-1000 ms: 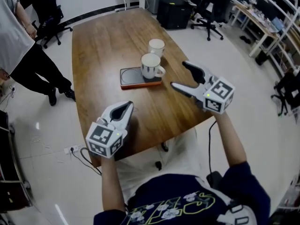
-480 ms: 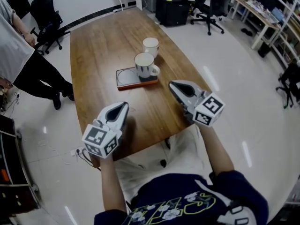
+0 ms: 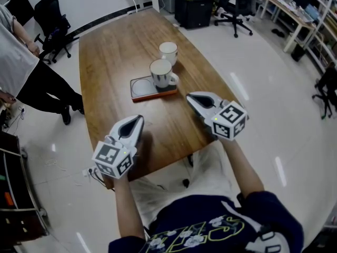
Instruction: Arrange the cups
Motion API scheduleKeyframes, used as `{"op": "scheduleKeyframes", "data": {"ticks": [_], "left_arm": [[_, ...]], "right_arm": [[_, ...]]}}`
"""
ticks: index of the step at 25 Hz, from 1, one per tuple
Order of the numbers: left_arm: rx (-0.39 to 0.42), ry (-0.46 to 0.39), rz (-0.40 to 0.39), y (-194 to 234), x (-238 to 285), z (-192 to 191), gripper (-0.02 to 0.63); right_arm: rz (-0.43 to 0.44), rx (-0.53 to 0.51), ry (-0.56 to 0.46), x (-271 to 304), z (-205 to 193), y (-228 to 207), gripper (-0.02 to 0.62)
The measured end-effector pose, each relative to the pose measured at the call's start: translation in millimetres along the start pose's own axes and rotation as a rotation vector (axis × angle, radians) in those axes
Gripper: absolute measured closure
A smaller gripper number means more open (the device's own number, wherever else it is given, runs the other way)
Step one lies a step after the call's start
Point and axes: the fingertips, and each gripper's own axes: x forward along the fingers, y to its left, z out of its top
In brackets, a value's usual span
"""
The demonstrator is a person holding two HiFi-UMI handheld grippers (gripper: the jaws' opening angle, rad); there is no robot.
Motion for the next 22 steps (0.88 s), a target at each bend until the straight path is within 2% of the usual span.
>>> {"op": "scheduleKeyframes", "data": {"ticks": [12, 16, 18, 19, 21, 22], "left_arm": [[0.000, -0.002, 0.000, -0.5, 0.3, 1.2, 0.604], [-0.002, -0.002, 0.003, -0.9, -0.1, 0.3, 0.604], [0.001, 0.000, 0.001, -1.2, -0.2, 0.5, 0.604], [0.001, 0.001, -0.001, -1.1, 0.3, 0.9, 0.604], [-0.001, -0.001, 0.000, -0.8, 1.1, 1.2, 0.604], [-0.003, -0.003, 0.002, -0.8, 1.1, 1.2, 0.603]], "right_arm": [[-0.001, -0.003, -0.004, -1.0, 1.0, 0.3, 0.594], [0.042, 0.000, -0.047, -3.2, 10.8, -4.5, 0.594], [0.081, -0.014, -0.024, 0.8, 23.0, -11.6, 0.594], [0.102, -0.049, 0.002, 4.9, 31.5, -16.3, 0.575], [0.131, -0.152, 0.081, 16.5, 51.1, -28.7, 0.389], [0.136, -0.209, 0.125, 23.2, 62.7, -36.5, 0.343]]}}
